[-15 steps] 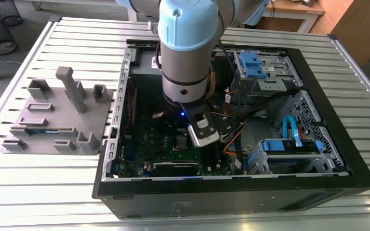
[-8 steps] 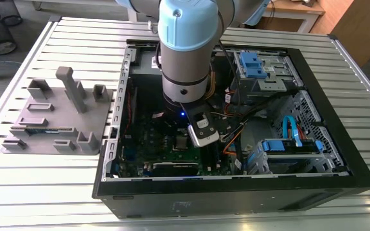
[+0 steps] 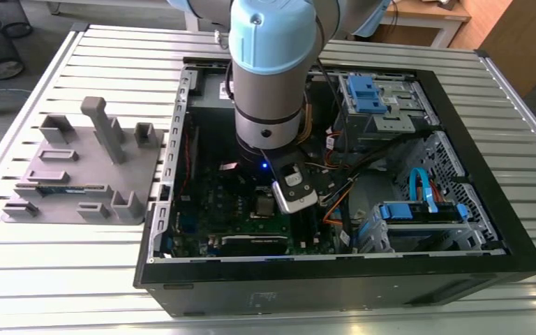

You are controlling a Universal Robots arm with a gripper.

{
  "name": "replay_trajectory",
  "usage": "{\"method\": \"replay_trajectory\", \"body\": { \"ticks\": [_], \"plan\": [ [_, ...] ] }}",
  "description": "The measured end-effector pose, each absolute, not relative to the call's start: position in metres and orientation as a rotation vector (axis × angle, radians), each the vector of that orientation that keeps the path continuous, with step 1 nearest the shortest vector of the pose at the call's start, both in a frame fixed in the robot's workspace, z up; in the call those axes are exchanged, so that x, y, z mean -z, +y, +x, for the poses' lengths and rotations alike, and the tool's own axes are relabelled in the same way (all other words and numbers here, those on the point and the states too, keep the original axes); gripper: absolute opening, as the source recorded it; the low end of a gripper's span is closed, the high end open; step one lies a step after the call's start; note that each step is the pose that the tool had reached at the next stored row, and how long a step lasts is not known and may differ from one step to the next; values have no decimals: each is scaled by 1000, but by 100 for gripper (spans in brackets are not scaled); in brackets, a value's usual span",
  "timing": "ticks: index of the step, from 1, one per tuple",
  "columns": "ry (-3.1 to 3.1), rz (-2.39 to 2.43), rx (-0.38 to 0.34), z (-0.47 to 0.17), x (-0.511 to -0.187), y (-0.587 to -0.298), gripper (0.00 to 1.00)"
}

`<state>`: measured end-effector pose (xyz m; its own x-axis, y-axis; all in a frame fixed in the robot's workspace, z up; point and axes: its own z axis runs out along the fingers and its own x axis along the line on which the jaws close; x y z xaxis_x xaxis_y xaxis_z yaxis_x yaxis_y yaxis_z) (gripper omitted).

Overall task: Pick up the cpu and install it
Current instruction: 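Place the cpu into insertion slot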

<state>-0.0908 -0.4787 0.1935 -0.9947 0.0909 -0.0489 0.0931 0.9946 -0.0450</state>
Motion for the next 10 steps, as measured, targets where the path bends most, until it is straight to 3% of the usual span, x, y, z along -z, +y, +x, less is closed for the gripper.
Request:
{"method": "replay_trajectory", "body": {
  "ticks": [10],
  "plan": [
    [3090,148,72,-89,-203,-479,49]
  ]
}}
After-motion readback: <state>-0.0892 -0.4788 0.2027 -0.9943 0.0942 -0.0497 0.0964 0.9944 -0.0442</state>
